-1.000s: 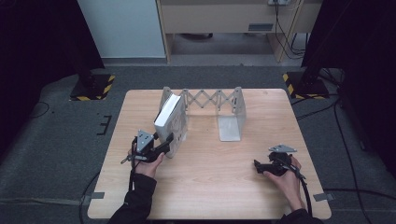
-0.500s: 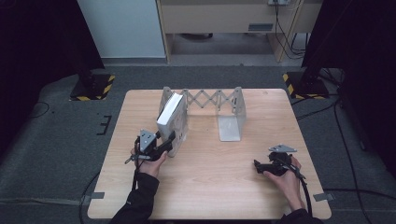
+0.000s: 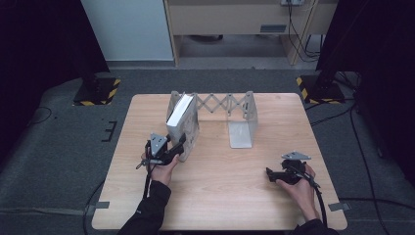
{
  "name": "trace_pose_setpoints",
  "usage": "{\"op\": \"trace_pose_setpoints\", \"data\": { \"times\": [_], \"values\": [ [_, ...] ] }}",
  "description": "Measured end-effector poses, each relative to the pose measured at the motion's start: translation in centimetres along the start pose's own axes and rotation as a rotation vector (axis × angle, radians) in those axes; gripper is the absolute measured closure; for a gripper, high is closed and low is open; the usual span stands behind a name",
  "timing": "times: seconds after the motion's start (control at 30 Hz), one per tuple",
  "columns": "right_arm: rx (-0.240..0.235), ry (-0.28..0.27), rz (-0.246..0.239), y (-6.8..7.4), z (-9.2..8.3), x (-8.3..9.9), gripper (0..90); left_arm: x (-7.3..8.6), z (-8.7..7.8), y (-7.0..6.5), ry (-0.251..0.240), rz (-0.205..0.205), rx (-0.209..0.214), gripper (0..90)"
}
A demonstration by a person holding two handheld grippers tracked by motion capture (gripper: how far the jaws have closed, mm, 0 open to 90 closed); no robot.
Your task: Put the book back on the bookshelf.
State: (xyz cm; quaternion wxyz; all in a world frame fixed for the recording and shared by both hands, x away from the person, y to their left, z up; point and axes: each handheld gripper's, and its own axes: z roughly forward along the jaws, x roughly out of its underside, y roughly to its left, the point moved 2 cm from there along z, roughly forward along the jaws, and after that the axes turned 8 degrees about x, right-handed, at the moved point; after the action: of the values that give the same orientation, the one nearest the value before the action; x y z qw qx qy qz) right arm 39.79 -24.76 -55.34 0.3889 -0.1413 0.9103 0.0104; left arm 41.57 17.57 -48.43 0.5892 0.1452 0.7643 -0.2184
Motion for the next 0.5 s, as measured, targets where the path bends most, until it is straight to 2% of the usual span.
{"op": "trace_pose_setpoints", "data": {
  "times": [0.07,0.13,0.17,0.27,0.5],
  "values": [
    [0.0,0.0,0.0,0.0,0.0,0.0,3.3,0.2,-0.3,0.1,0.004,-0.006,0.024,46.3],
    [-0.001,0.002,0.0,0.0,0.0,0.0,3.3,0.2,-0.7,0.1,0.04,0.005,0.044,44.8],
    [0.0,0.0,0.0,0.0,0.0,0.0,3.3,0.2,-1.2,0.0,0.07,0.027,0.053,44.6],
    [0.0,0.0,0.0,0.0,0.0,0.0,3.3,0.6,-1.9,0.1,0.046,0.013,0.071,46.7],
    [0.0,0.0,0.0,0.0,0.0,0.0,3.3,0.6,-1.8,-0.3,0.051,0.003,0.081,46.9]
  ]
}}
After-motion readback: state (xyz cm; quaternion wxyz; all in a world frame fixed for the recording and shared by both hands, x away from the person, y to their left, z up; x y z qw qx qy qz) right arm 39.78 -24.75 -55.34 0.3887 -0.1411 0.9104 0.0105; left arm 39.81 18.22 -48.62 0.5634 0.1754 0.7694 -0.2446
